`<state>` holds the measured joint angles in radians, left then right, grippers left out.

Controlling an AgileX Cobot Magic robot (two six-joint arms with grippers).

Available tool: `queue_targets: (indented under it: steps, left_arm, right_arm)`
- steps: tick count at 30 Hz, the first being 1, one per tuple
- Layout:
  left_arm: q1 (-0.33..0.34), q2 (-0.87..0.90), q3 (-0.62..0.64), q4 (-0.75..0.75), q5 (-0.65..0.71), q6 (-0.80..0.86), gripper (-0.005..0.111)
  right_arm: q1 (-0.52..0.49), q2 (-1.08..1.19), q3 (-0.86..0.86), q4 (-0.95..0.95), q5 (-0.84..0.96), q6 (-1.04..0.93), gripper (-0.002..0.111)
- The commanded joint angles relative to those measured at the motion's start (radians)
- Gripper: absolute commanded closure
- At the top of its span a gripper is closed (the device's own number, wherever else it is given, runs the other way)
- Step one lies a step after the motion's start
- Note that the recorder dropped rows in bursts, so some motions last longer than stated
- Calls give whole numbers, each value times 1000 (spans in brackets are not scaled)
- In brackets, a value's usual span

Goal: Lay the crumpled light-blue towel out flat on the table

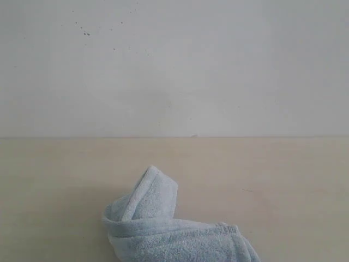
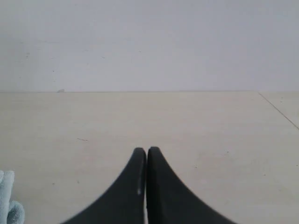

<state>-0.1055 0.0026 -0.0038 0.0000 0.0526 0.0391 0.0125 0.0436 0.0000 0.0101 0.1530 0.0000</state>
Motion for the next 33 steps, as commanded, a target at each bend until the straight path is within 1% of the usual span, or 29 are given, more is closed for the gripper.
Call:
queue_targets:
  steps: [1,10,12,15,17,21,23,25,27,28,31,33]
  left_arm:
    - [-9,-3,4,0,0,-5,102]
    - [-9,-3,4,0,0,-3,102]
    - [-9,-3,4,0,0,0,102]
    - [-9,-3,4,0,0,0,102]
    - [-9,-3,4,0,0,0,102]
    - [-9,-3,4,0,-2,-1,102]
    - [-9,-3,4,-8,-45,-5,102]
    - [-9,-3,4,-63,-100,-92,102]
    - [-9,-3,4,-144,-151,-264,102]
    - [-9,-3,4,-163,-155,-334,102]
    - [-9,-3,4,-176,-167,-599,102]
    - [-9,-3,-1,-176,-162,-732,102]
  right_arm:
    - [0,-1,0,2,1,-37,108]
    - [0,-1,0,2,-2,-80,108]
    - [0,-1,0,2,-42,-119,108]
    - [0,-1,0,2,-135,-116,108]
    - [0,-1,0,10,-181,-51,108]
    - [0,-1,0,15,-206,197,108]
    - [0,-1,0,15,-213,257,108]
    - [0,-1,0,18,-250,309,108]
    - [0,-1,0,20,-294,391,108]
    - [0,-1,0,20,-298,444,108]
    - [0,-1,0,20,-307,587,108]
    - [0,-1,0,20,-301,615,108]
